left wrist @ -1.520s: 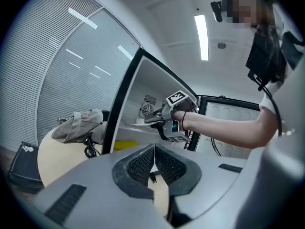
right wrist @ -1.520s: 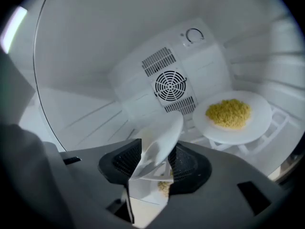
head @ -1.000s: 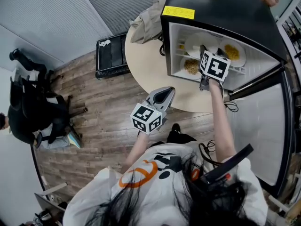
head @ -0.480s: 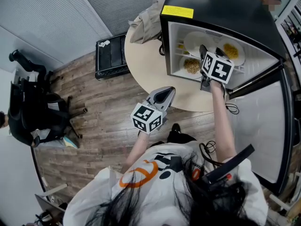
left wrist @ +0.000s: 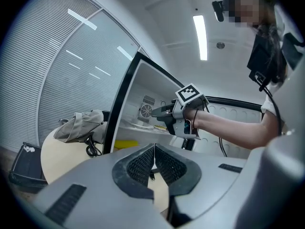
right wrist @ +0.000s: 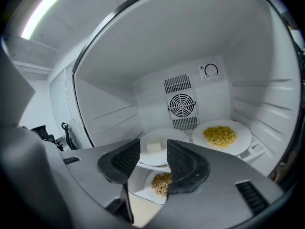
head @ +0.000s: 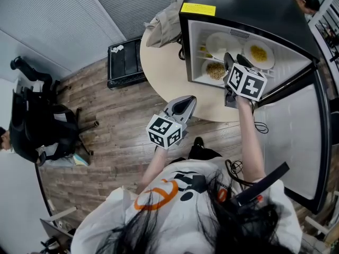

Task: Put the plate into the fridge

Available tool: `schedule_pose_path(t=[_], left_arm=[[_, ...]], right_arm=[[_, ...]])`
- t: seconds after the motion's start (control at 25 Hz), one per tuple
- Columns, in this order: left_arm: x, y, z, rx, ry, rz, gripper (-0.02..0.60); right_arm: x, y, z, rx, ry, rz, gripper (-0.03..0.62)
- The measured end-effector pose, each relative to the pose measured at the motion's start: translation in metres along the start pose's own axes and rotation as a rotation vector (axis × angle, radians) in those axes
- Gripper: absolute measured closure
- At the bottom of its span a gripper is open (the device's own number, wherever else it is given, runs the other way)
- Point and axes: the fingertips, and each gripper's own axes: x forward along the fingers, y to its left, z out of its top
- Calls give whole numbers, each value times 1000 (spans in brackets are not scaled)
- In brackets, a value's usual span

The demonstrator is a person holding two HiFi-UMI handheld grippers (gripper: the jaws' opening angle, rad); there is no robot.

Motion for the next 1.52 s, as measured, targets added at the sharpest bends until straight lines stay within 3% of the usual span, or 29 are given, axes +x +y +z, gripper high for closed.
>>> schedule_pose_path(t=[0.16,0.44,0.88,1.52], left_arm=[[-6,-6,-2,3,-4,-4,569],[-22,-20,-7,6,-11,-19,569],[-65,-50,-25,-8,-30,-24,569],[-133,-73,-50,-34,-35,36,569]], right_arm=[[-14,8,-10,31,2,26,480],[-44,18,-42,60,23,36,531],[-105,52,-115,133,79,114,535],[-156,92,-158,124,120,178,549]])
